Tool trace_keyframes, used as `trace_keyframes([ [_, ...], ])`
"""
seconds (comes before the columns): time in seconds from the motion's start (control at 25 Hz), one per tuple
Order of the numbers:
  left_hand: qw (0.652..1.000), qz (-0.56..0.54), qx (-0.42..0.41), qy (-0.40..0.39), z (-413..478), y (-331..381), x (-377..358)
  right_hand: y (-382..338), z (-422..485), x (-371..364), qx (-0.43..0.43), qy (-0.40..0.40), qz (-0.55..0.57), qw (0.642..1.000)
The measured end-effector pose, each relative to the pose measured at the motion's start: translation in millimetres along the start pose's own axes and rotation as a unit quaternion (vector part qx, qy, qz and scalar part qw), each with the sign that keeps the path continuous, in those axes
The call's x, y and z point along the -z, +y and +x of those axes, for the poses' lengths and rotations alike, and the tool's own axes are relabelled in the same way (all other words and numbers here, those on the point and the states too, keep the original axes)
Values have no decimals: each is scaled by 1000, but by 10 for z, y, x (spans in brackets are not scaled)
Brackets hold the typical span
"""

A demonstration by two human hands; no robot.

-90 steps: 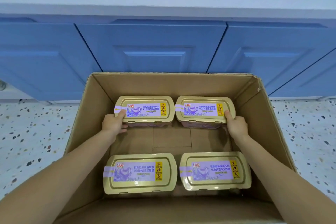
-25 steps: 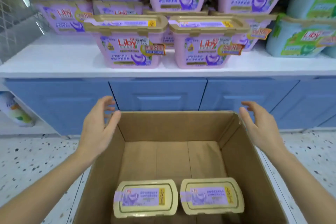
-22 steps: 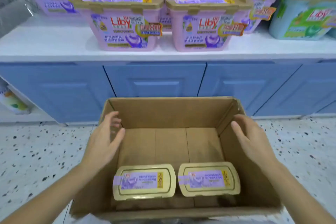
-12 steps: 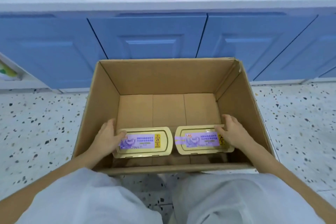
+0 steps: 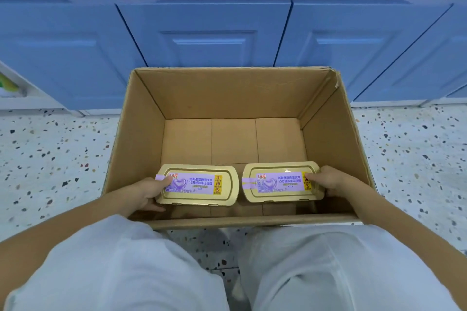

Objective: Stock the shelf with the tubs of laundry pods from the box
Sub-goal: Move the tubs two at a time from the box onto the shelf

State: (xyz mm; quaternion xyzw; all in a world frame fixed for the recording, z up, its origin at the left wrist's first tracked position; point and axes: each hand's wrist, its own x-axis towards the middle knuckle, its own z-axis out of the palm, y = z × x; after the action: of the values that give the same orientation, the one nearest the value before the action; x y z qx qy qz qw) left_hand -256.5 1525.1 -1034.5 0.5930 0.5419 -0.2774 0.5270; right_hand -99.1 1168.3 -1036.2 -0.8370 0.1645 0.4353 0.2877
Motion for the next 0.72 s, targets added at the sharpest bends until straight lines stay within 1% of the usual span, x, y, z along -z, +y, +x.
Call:
trace_keyframes([
  [0.12, 998, -61, -30, -14, 26, -7, 6, 8, -39, -32, 40, 37, 9, 998],
  [0.28, 994, -53, -94, 10, 30, -18, 71, 49, -71, -54, 93, 79, 36, 992],
  [0.36, 989, 0, -146, 31, 2, 16, 81, 7, -143, -48, 119, 106, 3, 987],
  [0.4, 979, 53, -186, 58, -15, 44, 96, -20, -192, -42, 136, 123, -36, 982],
  [0.48, 942, 175, -258, 126, -82, 118, 128, -76, -308, -43, 166, 166, -135, 963],
  [0.52, 922, 217, -282, 154, -137, 154, 145, -94, -371, -55, 180, 186, -174, 950],
  [0.64, 894, 249, -312, 204, -328, 250, 187, -108, -491, -100, 223, 231, -224, 920],
  [0.72, 888, 232, -330, 221, -438, 298, 198, -98, -539, -98, 229, 250, -211, 917],
])
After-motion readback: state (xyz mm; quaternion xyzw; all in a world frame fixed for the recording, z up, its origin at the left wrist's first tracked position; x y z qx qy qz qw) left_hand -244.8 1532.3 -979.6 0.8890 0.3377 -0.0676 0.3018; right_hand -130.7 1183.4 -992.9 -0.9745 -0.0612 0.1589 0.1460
